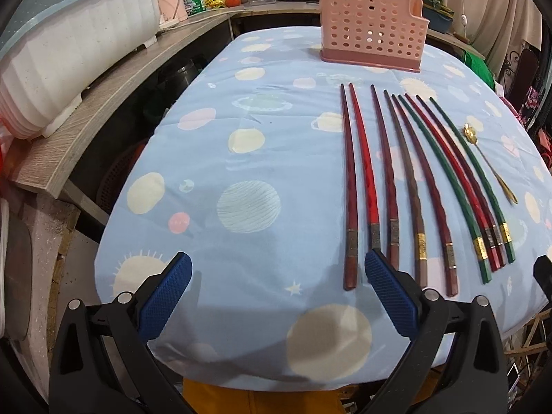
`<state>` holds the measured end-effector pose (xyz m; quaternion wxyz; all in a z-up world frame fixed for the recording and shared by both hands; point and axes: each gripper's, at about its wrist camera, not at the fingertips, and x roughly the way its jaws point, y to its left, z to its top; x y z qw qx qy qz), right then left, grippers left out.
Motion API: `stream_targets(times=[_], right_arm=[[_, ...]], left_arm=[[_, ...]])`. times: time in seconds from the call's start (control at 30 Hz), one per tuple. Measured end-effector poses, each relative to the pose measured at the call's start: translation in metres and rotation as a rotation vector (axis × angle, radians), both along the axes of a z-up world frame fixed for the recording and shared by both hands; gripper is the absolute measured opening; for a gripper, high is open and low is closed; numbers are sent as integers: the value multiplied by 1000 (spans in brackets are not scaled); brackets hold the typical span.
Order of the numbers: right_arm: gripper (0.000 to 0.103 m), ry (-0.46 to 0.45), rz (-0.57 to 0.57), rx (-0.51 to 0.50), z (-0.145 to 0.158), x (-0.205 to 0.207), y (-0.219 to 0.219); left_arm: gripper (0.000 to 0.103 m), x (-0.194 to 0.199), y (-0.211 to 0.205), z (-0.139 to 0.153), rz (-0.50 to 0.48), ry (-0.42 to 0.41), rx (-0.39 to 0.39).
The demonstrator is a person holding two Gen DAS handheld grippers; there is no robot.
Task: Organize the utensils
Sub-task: 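Grasp a dark red chopstick with the left tool while the right tool grasps the gold spoon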
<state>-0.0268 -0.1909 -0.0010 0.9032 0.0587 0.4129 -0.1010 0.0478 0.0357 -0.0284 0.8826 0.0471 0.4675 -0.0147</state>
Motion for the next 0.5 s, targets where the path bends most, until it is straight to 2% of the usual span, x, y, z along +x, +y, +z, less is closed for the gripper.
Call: stream_targets(times=[0.23, 0.3, 0.5], right_arm=[[96, 6, -7, 2, -5, 11, -6], [92, 6, -4, -2, -6, 15, -7], [72, 11, 1, 13, -11, 35, -17]], left_arm=[[90, 11, -1, -11, -17, 29, -18], [87, 13, 0, -11, -18, 26, -29], [60, 19, 1, -7, -37, 24, -71]])
